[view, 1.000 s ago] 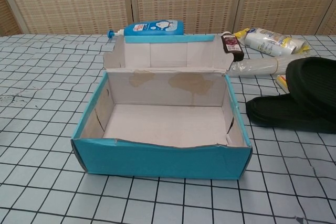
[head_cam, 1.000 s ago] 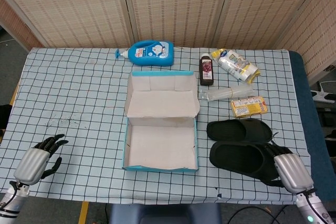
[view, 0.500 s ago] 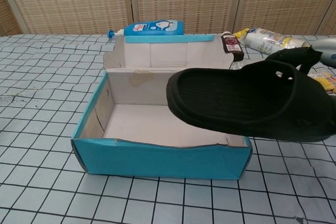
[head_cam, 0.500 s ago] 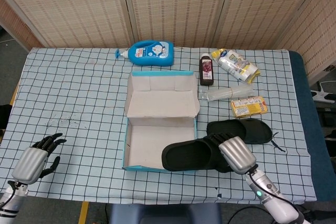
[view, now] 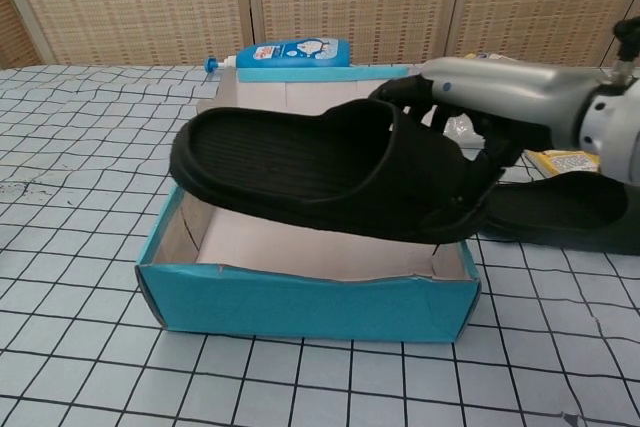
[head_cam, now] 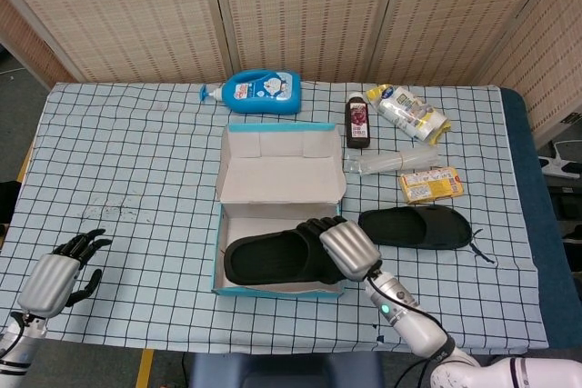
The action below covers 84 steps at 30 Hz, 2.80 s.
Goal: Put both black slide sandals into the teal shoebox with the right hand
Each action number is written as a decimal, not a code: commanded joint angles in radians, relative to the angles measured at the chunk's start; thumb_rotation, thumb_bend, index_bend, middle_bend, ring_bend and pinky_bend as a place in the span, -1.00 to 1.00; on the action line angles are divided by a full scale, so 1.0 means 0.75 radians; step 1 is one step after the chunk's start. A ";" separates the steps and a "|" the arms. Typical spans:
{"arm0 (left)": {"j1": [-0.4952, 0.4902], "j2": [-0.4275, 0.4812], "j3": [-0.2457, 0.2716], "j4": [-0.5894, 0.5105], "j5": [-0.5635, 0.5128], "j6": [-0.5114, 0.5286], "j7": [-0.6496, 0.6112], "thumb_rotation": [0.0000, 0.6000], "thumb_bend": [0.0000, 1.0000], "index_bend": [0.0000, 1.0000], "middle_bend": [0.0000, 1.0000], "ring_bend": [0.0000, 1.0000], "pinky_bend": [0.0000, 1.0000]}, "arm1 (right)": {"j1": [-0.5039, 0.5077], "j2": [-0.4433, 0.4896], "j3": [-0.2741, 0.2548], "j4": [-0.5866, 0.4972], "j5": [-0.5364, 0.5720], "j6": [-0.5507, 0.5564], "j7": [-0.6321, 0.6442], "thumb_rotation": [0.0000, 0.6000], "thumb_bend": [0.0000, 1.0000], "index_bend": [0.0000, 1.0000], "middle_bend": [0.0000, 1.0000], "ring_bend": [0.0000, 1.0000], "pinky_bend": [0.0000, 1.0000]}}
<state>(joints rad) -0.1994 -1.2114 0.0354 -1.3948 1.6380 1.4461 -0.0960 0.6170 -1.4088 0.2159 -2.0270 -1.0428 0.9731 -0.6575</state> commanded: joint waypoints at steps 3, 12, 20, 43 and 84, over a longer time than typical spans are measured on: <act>0.000 0.001 0.000 -0.001 -0.001 -0.002 0.000 1.00 0.00 -0.53 -0.75 -0.61 -0.21 | 0.149 -0.134 0.039 0.061 0.170 -0.006 -0.089 1.00 -0.85 0.10 -0.03 -0.24 0.07; 0.004 0.010 -0.005 -0.004 -0.004 0.010 -0.018 1.00 0.00 -0.53 -0.75 -0.62 -0.21 | 0.222 -0.204 -0.043 0.121 0.270 0.043 -0.130 1.00 -0.85 0.11 -0.03 -0.23 0.08; 0.001 0.009 0.000 -0.005 0.002 0.000 -0.009 1.00 0.00 -0.53 -0.75 -0.62 -0.21 | 0.248 -0.253 -0.109 0.200 0.313 0.135 -0.194 1.00 -0.85 0.11 -0.03 -0.23 0.08; -0.002 0.007 0.002 -0.005 0.003 -0.008 -0.008 1.00 0.00 -0.53 -0.75 -0.62 -0.21 | 0.258 -0.258 -0.160 0.334 0.256 0.030 -0.002 1.00 -0.85 -0.97 -0.83 -0.99 -0.67; -0.006 0.004 0.004 -0.015 -0.012 -0.036 0.018 1.00 0.00 -0.52 -0.72 -0.61 -0.21 | 0.006 0.224 -0.247 0.622 0.177 -0.097 0.403 1.00 -0.94 -1.00 -0.89 -1.00 -0.77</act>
<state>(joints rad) -0.2042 -1.2083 0.0387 -1.4064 1.6291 1.4189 -0.0825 0.6256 -1.2310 0.0300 -1.6127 -0.9371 0.9462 -0.3867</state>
